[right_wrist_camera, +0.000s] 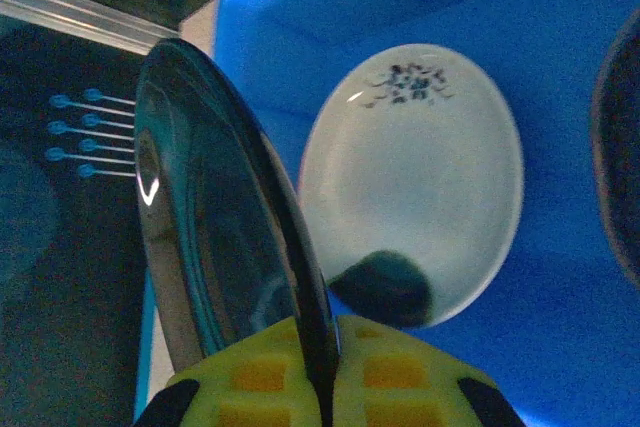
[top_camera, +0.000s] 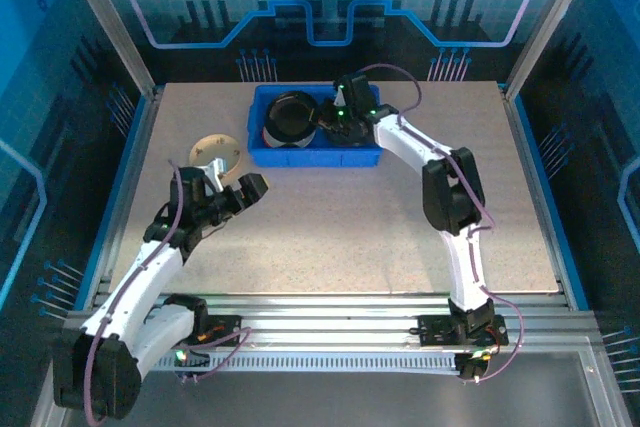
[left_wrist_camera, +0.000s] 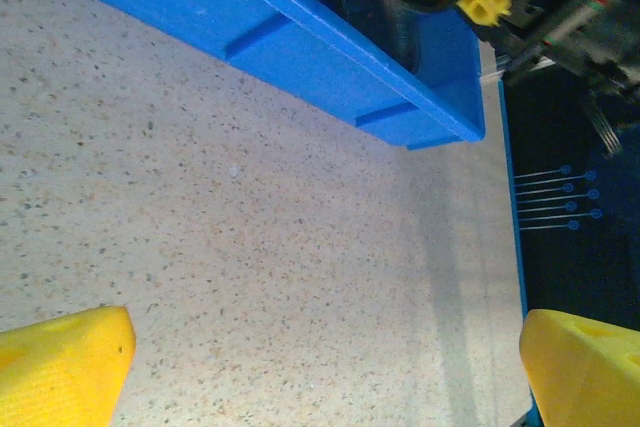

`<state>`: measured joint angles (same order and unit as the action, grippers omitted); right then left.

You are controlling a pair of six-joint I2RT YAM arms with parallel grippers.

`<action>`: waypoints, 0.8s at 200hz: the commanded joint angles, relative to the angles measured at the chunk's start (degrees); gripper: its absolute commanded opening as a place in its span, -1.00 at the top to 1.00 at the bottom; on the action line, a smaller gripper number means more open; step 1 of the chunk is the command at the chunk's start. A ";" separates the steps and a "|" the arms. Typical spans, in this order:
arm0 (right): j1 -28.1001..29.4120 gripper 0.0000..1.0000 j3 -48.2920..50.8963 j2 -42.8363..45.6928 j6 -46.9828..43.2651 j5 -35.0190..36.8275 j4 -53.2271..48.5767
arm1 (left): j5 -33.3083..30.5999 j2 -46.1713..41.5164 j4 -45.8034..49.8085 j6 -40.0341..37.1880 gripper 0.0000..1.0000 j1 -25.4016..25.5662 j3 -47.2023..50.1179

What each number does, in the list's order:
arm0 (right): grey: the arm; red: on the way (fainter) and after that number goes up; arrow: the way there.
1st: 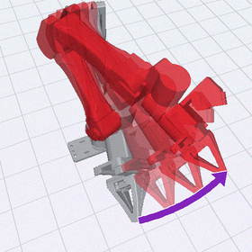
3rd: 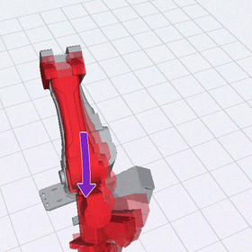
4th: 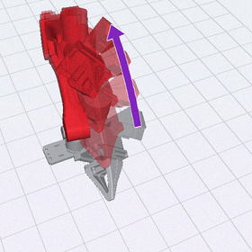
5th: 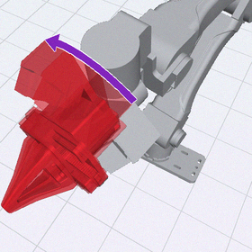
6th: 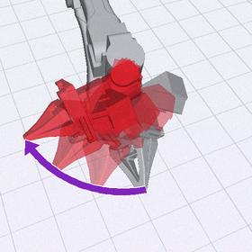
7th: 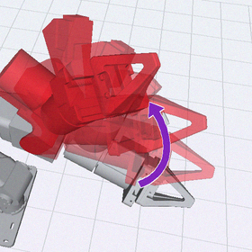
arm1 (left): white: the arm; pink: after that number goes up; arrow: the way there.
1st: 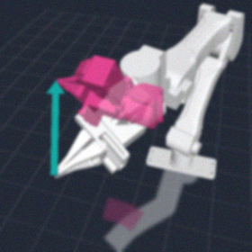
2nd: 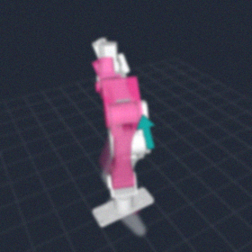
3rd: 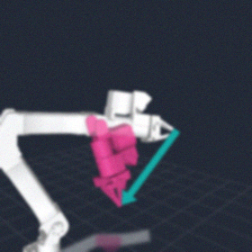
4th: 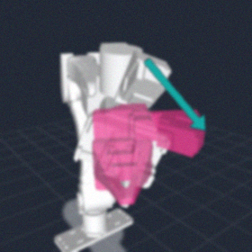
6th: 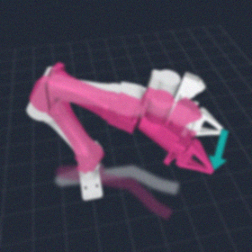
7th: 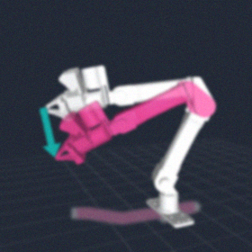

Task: Place the plates into the plastic bin on the countertop

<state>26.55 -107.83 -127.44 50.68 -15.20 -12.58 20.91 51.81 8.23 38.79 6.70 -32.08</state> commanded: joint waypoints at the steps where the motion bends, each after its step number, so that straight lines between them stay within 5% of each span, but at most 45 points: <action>1: -0.17 1.00 -8.46 -5.33 -1.01 0.92 -5.28 | -2.50 -2.19 5.02 -3.15 -0.98 0.07 -0.17; 52: 0.15 1.00 -25.94 -17.63 -1.61 1.93 -13.85 | -3.89 -3.14 7.73 -4.12 -0.98 -0.02 -0.78; 94: 0.74 1.00 -29.76 -20.70 -1.61 2.56 -15.41 | -4.64 -3.07 8.47 -4.33 -0.98 -0.11 -0.88; 142: 1.29 0.34 -30.55 -20.49 -3.39 4.10 -16.80 | -5.08 -2.95 8.65 -4.35 -0.98 -0.37 -0.80; 160: 1.57 0.26 -29.99 -19.00 -5.26 6.02 -17.93 | -5.15 -2.86 8.47 -4.33 -0.98 -0.46 -0.80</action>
<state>27.14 -136.20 -148.09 48.12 -11.79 -28.23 16.67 49.39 16.03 35.83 6.63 -32.08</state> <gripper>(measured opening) 0.354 0.991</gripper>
